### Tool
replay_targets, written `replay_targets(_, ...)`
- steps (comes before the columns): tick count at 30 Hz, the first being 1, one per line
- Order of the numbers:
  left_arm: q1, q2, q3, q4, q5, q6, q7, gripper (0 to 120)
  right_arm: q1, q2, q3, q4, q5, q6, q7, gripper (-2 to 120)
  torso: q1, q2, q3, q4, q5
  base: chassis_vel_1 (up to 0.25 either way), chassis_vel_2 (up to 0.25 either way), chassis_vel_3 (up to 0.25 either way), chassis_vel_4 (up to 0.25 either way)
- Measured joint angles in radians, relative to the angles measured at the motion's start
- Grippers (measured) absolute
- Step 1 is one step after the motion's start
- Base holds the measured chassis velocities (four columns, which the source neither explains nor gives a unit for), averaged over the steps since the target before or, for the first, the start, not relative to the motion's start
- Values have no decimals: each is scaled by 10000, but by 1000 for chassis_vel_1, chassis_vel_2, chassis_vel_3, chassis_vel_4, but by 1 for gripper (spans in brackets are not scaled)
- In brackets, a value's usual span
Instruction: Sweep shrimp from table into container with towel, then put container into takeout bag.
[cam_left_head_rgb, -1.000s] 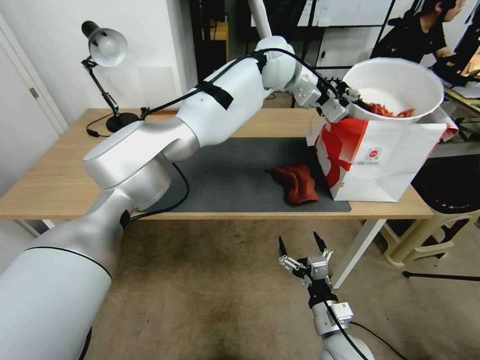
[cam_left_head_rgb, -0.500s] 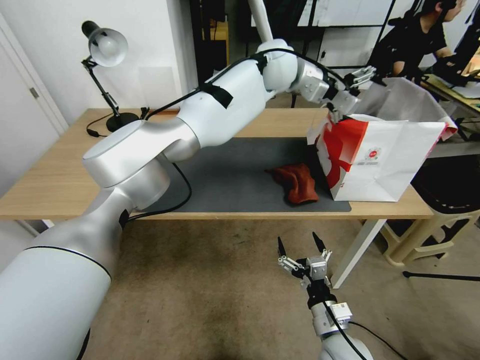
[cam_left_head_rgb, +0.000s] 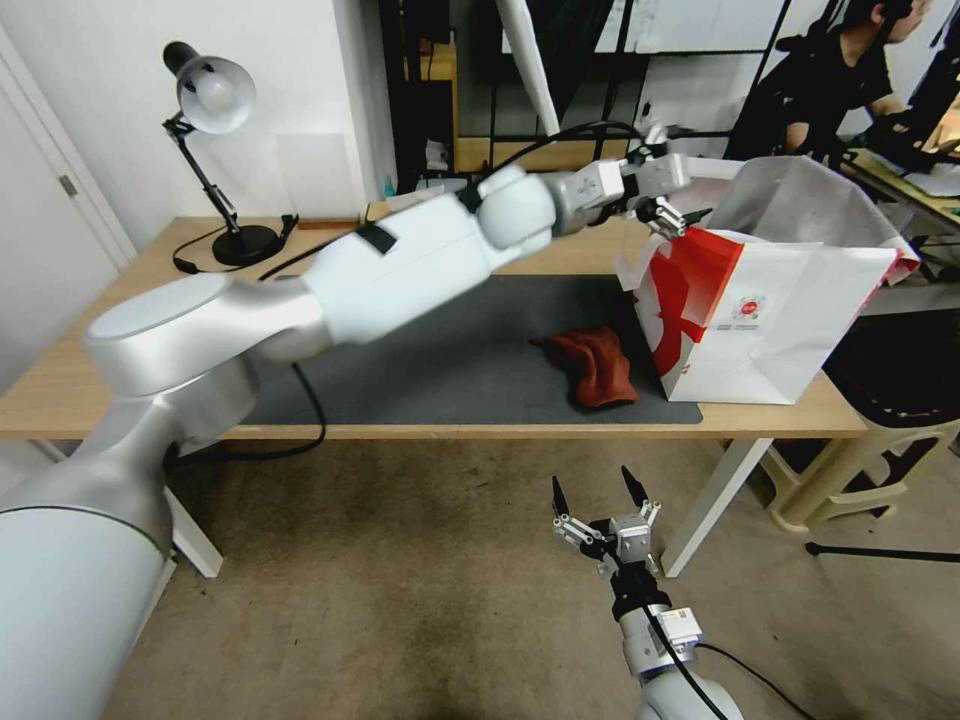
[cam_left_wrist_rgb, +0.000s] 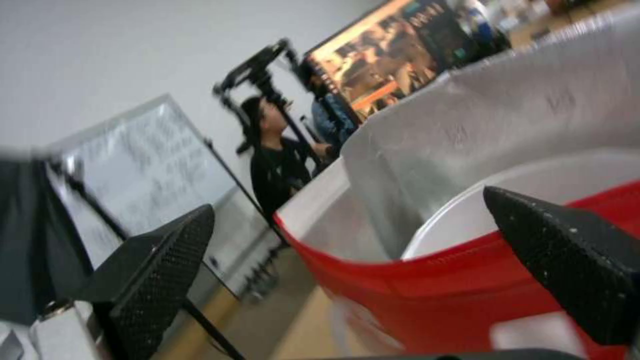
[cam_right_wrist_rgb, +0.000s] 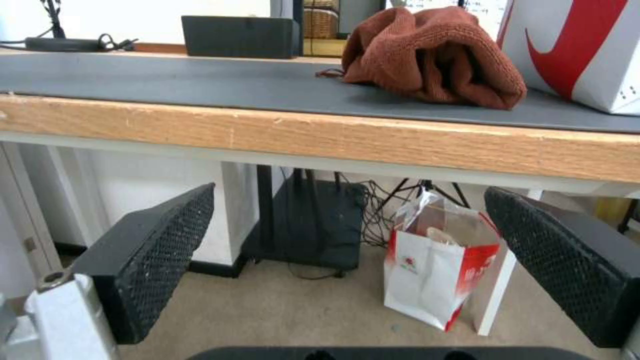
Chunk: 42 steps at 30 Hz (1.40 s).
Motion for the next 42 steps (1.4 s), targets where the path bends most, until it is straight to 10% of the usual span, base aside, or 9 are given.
replay_targets(17,1699,823,-1327,-2413,-3635,598,-2670,100,-129,16,23,130,-44,-2,0,100,0,-1,-1,-5,3,0,0,0,0)
replay_targets(22,3662,2340,-2823,-4171,-3240,481,-2969,100,-236,31,44,309,-70,-2,-1,100,1,0,-2,-1,-2,0,0,0,0)
replay_targets(27,8044,4139,-5285,-6471,-703,702,-3036,100,-256,35,113,493,-78,-5,7,100,0,0,-1,0,-2,0,0,0,0)
replay_targets(29,8514,4230,-5632,-6632,-500,666,-2985,100,-253,39,107,517,-79,-11,11,100,-1,0,-2,0,2,0,0,0,0)
replay_targets(31,10823,4411,-7355,-7290,354,360,-2719,100,-265,52,74,630,-107,-47,20,100,-1,0,-2,1,0,0,0,0,0)
replay_targets(35,12756,4505,-8608,-7746,1488,-141,-2267,100,-224,14,-49,675,-147,-77,29,100,-1,0,-3,4,4,0,0,0,0)
replay_targets(42,14685,4230,-9514,-7762,2956,-1419,-2200,100,-528,291,114,865,-331,15,75,100,0,0,-2,-4,1,0,0,0,0)
